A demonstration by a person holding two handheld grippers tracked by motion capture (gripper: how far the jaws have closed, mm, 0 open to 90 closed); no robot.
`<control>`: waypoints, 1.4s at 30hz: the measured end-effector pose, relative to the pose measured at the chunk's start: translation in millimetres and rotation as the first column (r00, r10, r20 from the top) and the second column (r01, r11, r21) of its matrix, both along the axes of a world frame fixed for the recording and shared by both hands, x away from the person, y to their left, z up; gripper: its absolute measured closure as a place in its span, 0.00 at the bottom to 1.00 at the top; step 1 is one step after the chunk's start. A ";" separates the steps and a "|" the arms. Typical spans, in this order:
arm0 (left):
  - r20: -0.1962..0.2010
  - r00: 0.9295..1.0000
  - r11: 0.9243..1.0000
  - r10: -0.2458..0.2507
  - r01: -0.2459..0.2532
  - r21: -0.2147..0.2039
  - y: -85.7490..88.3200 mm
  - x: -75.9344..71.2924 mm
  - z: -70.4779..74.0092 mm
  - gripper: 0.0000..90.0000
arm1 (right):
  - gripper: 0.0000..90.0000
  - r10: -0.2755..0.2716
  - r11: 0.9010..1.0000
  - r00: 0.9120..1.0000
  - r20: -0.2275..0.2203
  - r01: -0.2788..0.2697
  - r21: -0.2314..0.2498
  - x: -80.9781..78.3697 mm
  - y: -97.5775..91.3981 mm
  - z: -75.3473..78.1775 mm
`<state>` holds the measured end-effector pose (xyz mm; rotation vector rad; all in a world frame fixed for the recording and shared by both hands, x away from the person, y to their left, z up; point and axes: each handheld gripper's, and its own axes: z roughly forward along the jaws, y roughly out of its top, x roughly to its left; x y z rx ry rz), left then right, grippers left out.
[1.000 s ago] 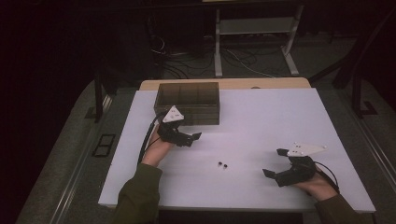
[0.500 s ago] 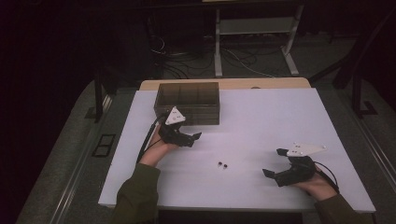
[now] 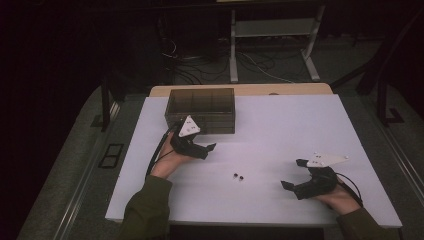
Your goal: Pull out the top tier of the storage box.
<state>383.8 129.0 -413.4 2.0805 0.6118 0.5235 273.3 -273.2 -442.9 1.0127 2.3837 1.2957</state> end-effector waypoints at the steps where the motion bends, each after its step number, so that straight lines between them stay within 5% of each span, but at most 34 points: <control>1: 0.008 1.000 1.000 -0.001 0.001 0.005 0.4 -0.2 0.6 0.07 | 0.02 0.000 1.000 1.000 0.001 0.000 0.000 0.1 0.0 0.0; 24: 0.126 0.992 0.998 -0.008 0.000 0.060 1.3 -6.4 3.8 0.08 | 0.02 0.000 1.000 1.000 0.008 0.000 0.005 -0.3 -0.7 0.8; 42: 0.225 0.974 0.992 -0.031 0.001 0.128 -2.3 -12.1 4.1 0.08 | 0.02 0.002 1.000 1.000 0.007 -0.002 0.005 -1.4 -0.5 1.0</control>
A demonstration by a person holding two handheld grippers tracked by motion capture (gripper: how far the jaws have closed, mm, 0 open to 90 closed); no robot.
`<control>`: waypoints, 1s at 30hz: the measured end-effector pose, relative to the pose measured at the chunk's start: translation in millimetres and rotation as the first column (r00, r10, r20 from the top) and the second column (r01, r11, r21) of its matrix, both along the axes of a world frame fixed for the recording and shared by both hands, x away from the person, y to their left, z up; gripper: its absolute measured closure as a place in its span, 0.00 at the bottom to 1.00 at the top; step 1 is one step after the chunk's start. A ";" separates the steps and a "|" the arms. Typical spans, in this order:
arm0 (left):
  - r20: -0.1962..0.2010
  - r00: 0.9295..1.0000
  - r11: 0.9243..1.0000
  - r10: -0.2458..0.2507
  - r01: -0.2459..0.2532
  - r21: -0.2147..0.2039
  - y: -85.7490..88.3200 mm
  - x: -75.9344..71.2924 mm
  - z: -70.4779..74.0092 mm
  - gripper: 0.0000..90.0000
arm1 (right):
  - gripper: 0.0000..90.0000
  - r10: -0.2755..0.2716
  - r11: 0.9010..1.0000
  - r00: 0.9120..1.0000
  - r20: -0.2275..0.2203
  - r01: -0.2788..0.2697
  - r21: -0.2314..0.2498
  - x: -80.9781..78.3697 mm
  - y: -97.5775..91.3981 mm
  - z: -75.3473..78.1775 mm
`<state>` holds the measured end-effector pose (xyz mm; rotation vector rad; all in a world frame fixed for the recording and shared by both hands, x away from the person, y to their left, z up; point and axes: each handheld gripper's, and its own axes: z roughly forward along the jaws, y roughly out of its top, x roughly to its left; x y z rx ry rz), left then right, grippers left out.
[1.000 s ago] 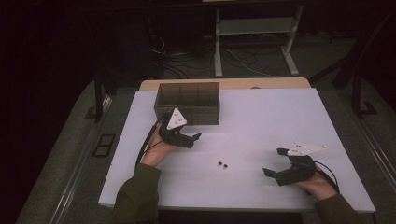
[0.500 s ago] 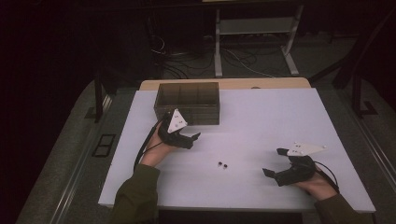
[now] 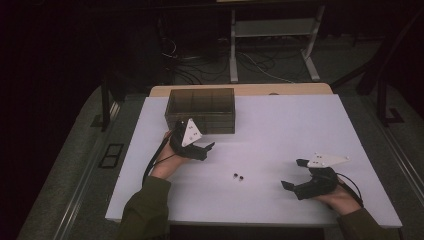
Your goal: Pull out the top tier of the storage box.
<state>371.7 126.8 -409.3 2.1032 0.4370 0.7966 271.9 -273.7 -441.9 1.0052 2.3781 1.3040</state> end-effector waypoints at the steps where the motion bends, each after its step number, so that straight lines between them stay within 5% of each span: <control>1: 0.006 1.000 1.000 -0.001 0.001 0.006 -0.6 -0.4 -0.1 0.08 | 0.02 0.000 1.000 1.000 0.000 0.000 0.000 0.0 0.0 0.0; 18: 0.093 0.996 0.996 -0.004 -0.004 0.093 -4.7 -4.1 -1.4 0.08 | 0.02 0.000 1.000 1.000 0.000 0.000 -0.001 0.0 0.0 -0.1; 30: 0.158 0.987 0.983 -0.026 -0.004 0.185 -12.3 -8.3 -4.5 0.08 | 0.02 0.000 1.000 1.000 0.001 0.000 -0.001 -0.1 -0.4 0.1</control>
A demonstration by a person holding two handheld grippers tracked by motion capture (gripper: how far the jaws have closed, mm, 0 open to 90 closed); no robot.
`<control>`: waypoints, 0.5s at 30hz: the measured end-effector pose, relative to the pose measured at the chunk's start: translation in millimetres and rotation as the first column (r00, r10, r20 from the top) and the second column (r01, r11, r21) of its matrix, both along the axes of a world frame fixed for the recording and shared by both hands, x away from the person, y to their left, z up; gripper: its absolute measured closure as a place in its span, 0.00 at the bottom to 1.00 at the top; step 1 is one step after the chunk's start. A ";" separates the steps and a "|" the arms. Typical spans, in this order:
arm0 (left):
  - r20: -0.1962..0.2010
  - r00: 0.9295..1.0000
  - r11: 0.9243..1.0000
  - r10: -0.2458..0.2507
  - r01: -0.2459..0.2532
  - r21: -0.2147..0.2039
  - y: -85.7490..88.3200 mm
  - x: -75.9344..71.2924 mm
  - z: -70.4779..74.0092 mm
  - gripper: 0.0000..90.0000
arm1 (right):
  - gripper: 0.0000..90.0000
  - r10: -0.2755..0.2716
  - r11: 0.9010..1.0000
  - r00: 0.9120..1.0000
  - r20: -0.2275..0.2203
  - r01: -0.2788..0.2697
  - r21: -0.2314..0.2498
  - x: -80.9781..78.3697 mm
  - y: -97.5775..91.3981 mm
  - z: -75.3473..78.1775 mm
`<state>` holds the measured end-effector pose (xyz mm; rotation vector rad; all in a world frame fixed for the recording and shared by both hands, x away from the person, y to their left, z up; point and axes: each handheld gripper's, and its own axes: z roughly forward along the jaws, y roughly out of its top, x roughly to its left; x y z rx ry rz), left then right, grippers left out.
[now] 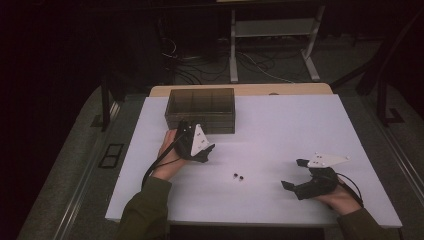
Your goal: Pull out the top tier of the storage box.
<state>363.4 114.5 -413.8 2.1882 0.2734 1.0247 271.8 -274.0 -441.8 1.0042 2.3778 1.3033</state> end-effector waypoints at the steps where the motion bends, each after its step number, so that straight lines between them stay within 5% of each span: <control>1: 0.010 1.000 1.000 -0.001 0.001 0.005 -0.7 -0.3 -0.4 0.08 | 0.02 0.000 1.000 1.000 0.000 0.000 0.000 0.0 0.0 0.0; 15: 0.085 0.996 0.997 -0.008 0.001 0.081 -4.4 -3.3 -2.3 0.08 | 0.02 0.000 1.000 1.000 0.001 0.000 0.000 0.1 -0.1 0.0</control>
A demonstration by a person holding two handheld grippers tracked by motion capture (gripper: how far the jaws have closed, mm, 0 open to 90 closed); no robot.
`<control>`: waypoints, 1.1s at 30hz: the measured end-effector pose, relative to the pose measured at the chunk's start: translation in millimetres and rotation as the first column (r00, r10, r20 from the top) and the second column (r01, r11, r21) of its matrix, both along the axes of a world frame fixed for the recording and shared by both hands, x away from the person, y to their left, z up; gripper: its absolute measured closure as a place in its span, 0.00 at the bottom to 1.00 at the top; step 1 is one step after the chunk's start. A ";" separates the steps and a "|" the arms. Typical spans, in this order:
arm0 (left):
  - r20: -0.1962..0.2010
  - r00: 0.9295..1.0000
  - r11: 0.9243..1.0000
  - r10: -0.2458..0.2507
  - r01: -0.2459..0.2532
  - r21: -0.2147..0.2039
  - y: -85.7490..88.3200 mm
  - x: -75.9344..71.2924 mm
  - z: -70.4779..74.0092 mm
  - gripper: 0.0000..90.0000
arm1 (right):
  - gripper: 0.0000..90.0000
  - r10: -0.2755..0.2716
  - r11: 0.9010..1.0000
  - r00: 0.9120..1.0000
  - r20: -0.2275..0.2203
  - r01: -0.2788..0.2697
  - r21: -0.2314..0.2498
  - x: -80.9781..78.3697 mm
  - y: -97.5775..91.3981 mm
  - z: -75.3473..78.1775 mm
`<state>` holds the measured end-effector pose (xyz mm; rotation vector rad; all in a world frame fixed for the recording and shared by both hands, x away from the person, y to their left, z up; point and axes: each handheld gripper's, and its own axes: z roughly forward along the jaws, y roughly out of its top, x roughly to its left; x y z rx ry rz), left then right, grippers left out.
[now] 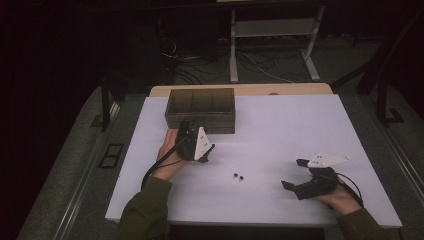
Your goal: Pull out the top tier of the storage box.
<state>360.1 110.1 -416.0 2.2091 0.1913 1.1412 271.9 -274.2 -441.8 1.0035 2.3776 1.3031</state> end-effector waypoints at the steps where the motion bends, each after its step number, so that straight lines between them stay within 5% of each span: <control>1: 0.005 1.000 1.000 0.001 -0.001 0.006 -0.2 -0.2 -0.1 0.08 | 0.02 0.000 1.000 1.000 0.000 0.000 0.000 -0.1 0.0 0.1; 33: 0.135 0.991 0.988 0.007 -0.028 0.154 -6.1 -4.7 -8.8 0.09 | 0.02 0.000 1.000 1.000 0.001 0.000 -0.006 0.0 0.2 -0.6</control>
